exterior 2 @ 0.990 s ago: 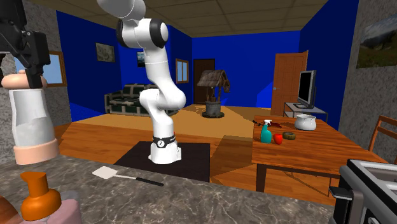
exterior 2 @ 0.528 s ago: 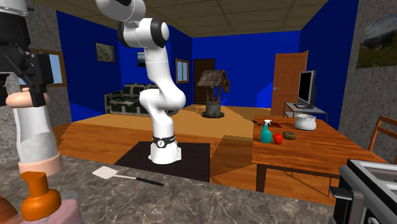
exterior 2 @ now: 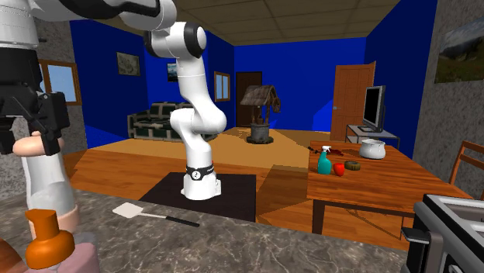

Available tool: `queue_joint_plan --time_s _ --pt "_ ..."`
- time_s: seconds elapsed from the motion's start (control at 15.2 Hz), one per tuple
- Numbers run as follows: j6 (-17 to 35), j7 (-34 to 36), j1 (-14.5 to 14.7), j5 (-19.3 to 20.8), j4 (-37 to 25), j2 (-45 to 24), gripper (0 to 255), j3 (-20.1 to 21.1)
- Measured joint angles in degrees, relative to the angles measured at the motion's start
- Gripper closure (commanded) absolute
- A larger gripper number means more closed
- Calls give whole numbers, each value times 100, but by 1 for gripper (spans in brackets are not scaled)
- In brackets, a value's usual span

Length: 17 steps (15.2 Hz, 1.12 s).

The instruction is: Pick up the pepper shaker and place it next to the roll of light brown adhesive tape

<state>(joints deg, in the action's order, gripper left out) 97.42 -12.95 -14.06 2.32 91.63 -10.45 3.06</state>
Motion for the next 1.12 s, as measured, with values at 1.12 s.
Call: queue_joint_plan --time_s 1.12 --pt "1252 47 -3 24 1045 -208 255 -6"
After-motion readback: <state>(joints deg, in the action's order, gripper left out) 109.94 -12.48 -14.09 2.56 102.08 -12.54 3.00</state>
